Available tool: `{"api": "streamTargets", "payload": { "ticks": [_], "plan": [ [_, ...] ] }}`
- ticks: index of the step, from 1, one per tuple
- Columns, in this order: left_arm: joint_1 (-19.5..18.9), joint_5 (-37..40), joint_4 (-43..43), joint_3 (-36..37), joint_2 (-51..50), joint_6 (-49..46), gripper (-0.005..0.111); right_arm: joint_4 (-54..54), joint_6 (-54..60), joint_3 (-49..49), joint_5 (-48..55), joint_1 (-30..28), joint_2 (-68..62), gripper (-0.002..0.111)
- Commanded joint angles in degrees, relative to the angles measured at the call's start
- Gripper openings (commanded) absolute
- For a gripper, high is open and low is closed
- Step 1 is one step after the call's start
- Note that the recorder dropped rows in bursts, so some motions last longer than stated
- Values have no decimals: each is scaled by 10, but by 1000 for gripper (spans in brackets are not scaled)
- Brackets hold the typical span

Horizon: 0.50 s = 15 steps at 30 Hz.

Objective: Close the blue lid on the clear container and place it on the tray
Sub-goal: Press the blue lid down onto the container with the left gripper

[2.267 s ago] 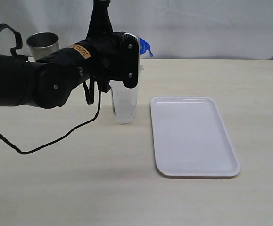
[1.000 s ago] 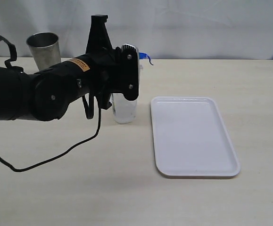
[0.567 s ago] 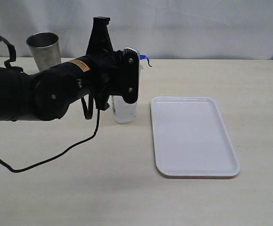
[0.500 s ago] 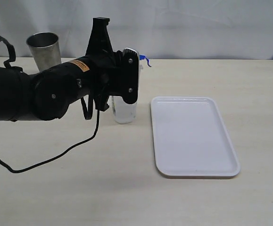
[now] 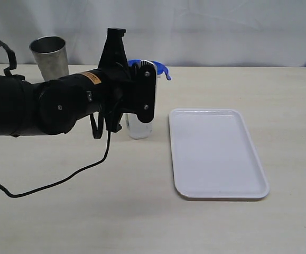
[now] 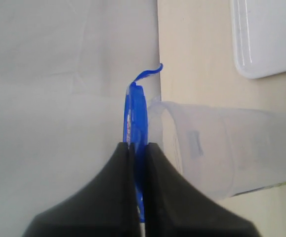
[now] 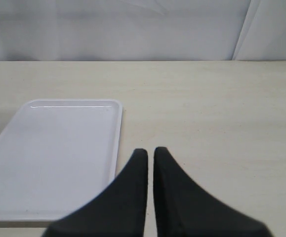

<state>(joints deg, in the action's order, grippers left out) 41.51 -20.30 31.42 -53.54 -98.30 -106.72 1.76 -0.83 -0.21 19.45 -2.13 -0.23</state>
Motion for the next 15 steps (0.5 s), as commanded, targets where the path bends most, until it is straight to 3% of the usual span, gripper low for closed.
{"api": "streamTargets", "payload": {
  "ticks": [1,15],
  "plan": [
    [5,13,10,2,5,2,0,0,0,2,-4,-4,2,4],
    [5,16,45,2,5,0,0,0,0,2,-4,-4,2,4]
  ]
}}
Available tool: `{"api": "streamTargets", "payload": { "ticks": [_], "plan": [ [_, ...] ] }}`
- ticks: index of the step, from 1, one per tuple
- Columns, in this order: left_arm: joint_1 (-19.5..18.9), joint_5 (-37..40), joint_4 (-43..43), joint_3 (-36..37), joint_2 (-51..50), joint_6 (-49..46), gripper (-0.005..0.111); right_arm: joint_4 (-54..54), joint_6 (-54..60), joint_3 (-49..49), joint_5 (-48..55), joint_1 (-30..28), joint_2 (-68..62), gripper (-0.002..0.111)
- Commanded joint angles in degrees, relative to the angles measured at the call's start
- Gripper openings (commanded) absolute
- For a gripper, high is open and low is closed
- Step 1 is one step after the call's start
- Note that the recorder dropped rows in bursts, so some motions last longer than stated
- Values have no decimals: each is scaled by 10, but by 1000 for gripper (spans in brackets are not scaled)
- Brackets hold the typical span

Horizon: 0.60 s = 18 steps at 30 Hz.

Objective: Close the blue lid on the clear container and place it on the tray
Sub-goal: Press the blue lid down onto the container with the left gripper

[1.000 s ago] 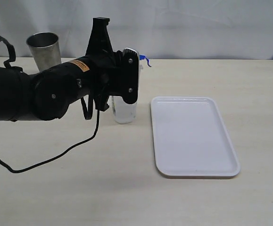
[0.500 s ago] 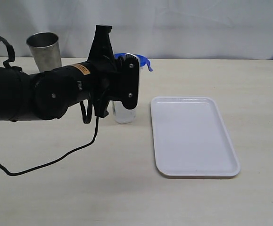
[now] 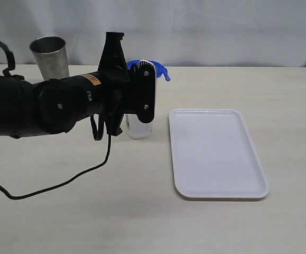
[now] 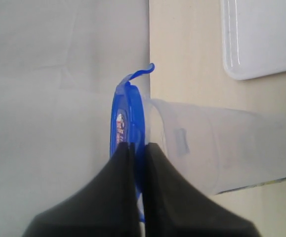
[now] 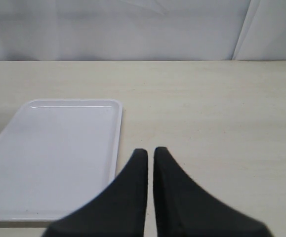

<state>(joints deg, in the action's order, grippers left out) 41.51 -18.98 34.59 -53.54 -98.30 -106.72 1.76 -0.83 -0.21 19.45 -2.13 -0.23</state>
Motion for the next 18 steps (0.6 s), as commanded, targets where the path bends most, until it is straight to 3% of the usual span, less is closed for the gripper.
{"api": "streamTargets", "payload": {
  "ticks": [1,18],
  "plan": [
    [5,3,18,2,5,0,0,0,0,2,-4,-4,2,4],
    [5,30,27,2,5,-48,0,0,0,2,-4,-4,2,4]
  ]
}}
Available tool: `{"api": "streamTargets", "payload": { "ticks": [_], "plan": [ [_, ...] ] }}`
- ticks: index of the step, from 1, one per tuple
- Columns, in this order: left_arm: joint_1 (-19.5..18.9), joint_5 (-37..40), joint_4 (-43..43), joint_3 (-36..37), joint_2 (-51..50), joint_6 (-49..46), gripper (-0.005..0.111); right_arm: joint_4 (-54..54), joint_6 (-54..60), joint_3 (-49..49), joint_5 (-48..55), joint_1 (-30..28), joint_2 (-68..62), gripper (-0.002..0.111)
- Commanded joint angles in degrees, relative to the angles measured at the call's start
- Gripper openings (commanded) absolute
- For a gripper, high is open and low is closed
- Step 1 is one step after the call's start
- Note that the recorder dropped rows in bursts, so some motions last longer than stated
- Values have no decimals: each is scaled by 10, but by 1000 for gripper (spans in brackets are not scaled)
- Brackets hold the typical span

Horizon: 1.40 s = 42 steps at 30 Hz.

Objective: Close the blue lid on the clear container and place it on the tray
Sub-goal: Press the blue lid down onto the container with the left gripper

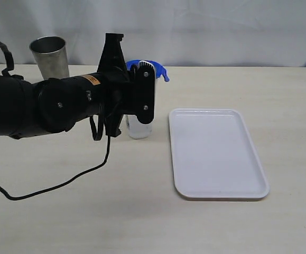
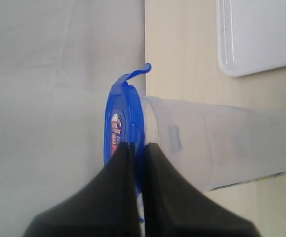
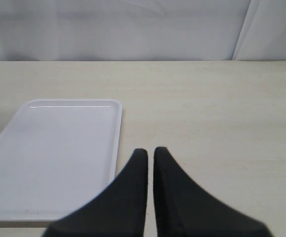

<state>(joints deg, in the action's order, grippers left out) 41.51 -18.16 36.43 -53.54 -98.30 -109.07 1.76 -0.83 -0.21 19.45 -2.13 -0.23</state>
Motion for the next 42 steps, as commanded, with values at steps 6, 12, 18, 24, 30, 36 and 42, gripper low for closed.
{"api": "streamTargets", "payload": {
  "ticks": [6,12,18,24,30,36,42],
  "plan": [
    [5,24,9,2,5,-31,0,0,0,2,-4,-4,2,4],
    [5,4,9,2,5,-31,0,0,0,2,-4,-4,2,4],
    [5,0,9,2,5,-31,0,0,0,2,-4,-4,2,4],
    [5,-9,9,2,5,-38,0,0,0,2,-4,-4,2,4],
    [5,-6,28,2,5,-38,0,0,0,2,-4,-4,2,4],
    [4,2,71,2,5,-67,0,0,0,2,-4,-4,2,4],
    [4,11,71,2,5,-72,0,0,0,2,-4,-4,2,4]
  ]
}}
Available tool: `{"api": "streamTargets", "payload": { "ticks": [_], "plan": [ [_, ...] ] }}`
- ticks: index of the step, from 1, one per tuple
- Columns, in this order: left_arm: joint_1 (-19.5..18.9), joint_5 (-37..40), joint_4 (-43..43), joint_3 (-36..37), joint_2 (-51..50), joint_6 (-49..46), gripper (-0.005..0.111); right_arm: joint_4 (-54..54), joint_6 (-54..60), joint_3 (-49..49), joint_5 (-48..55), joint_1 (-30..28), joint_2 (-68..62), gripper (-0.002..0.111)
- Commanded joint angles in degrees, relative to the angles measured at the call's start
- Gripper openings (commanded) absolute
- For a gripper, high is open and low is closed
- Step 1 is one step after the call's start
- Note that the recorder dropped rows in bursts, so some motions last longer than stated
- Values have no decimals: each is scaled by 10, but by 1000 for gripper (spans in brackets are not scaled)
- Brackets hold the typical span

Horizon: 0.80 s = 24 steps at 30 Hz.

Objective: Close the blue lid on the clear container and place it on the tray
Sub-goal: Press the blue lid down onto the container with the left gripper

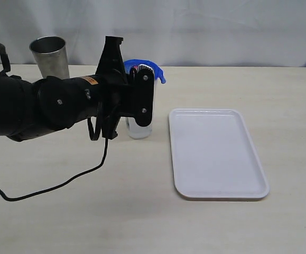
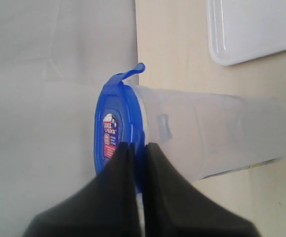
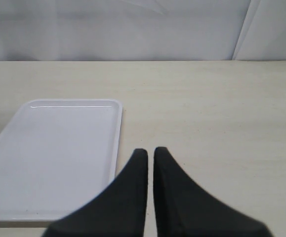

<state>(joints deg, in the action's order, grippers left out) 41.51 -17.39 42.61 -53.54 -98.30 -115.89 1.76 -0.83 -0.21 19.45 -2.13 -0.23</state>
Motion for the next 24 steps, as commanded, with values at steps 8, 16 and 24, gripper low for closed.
{"api": "streamTargets", "payload": {
  "ticks": [8,16,24],
  "plan": [
    [4,21,10,2,5,-4,0,0,0,2,-4,-4,2,4],
    [4,16,11,2,5,1,0,0,0,2,-4,-4,2,4],
    [4,16,15,2,5,7,0,0,0,2,-4,-4,2,4]
  ]
}}
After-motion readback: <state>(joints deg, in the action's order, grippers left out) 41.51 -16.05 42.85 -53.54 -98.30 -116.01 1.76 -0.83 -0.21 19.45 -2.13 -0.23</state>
